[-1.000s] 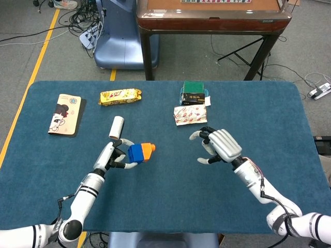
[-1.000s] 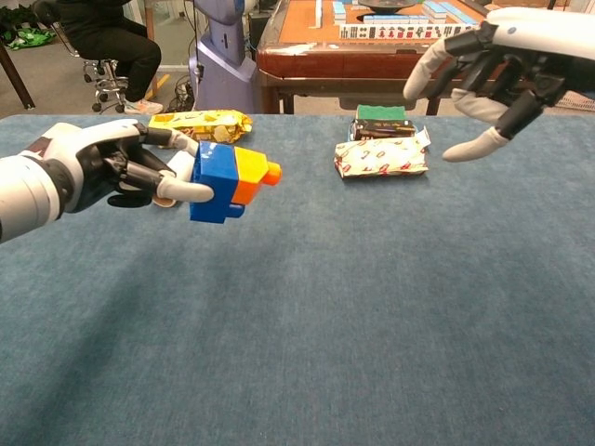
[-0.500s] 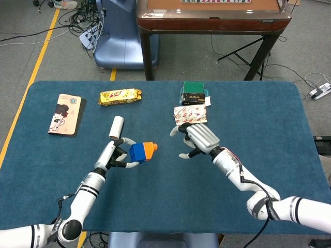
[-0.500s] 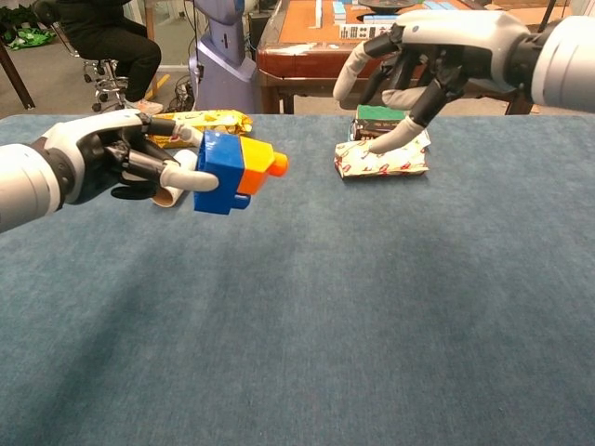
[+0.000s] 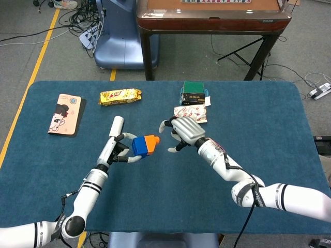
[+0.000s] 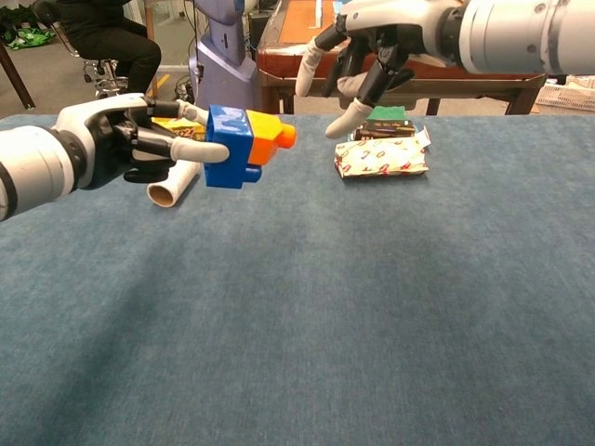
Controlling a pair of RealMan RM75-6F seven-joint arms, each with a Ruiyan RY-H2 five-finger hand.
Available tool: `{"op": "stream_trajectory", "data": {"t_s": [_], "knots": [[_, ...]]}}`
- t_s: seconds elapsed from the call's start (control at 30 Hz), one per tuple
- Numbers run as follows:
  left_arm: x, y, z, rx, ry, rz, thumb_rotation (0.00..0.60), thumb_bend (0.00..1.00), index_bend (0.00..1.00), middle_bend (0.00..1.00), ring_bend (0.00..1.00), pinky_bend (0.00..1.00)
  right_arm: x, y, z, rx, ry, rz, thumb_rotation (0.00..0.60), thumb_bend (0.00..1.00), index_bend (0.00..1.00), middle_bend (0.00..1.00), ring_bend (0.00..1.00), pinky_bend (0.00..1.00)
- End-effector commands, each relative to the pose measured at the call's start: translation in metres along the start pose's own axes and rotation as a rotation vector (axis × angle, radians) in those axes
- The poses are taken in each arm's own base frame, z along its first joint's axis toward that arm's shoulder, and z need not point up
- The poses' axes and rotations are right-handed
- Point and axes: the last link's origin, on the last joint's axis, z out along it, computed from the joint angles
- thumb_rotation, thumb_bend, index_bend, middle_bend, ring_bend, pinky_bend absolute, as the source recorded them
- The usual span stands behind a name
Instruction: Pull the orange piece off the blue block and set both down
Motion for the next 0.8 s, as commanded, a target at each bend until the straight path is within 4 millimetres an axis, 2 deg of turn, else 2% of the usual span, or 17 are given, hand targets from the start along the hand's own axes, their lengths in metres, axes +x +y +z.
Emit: {"op": "stream_trajectory", "data": {"t_s": [0.03,0.4,0.8], "knots": [[-0.002,0.002,0.002,0.001,-0.002,-0.019,0.6,0.16,0.64,1.0,1.0,1.0,0.013,-0.013,0.005,-0.009,0.002,-0.028,0.6,0.0,0.41,1.0,1.0,1.0],[0.0,0.011,0.004,-0.004,0.008,-0.076,0.6,0.16,0.64,1.0,1.0,1.0,0.034,-0.021,0.013,-0.096,-0.017,-0.057,0.6,0.02,0.46,1.0,1.0,1.0],[-0.003,0.017,0.001,-0.022,-0.005,-0.086,0.6,0.16,0.64,1.0,1.0,1.0,0.035,-0.012,0.02,-0.154,-0.03,-0.078,0.6,0.06,0.5,1.0,1.0,1.0]]}}
